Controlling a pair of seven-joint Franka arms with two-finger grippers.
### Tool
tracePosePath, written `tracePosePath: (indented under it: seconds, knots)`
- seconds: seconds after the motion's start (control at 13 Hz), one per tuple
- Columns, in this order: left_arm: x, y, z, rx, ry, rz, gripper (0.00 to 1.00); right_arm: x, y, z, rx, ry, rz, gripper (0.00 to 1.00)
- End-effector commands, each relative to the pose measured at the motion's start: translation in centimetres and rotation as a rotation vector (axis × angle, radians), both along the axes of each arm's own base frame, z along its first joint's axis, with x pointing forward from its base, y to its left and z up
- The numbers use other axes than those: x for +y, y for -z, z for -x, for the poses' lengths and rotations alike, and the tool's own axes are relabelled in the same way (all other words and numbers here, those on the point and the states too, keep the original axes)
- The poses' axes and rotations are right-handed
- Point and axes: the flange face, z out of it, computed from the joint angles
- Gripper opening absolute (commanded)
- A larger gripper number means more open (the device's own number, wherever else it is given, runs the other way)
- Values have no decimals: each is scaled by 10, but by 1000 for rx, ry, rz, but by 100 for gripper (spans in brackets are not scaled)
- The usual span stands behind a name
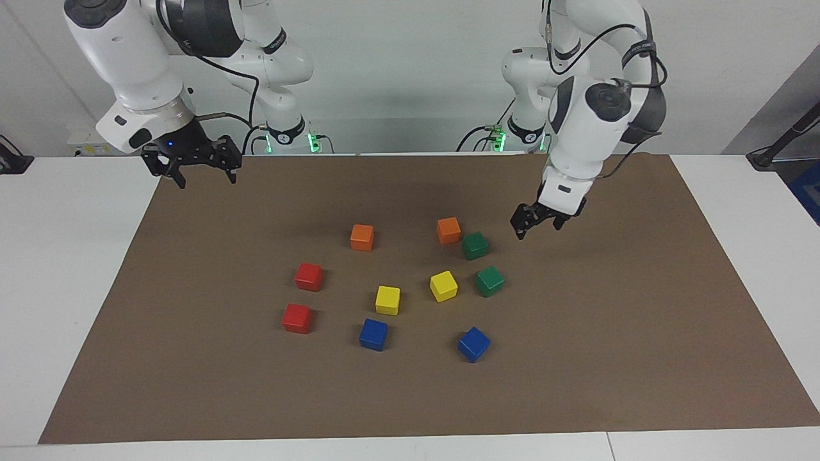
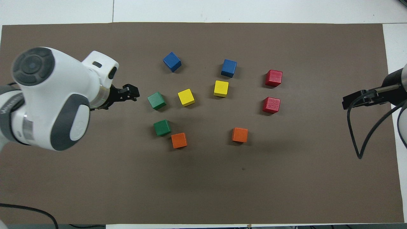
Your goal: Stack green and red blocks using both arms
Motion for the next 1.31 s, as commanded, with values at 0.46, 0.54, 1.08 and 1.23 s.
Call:
tracePosePath:
  seconds: [0.46,0.54,1.08,1.23]
  knots:
    - [-42,94,41,-4,-124,21,100,115,166,-5,-96,378,-14,100]
    - [-50,101,47,-4,-121,23,100,116,181,-7,-110,389,-35,100]
    - [-78,142,57,25,-112,-1,100,109,246,-16,-138,404,-46,100]
    - [-76,150,61,39,-108,-11,100,110,257,-20,-150,405,-49,100]
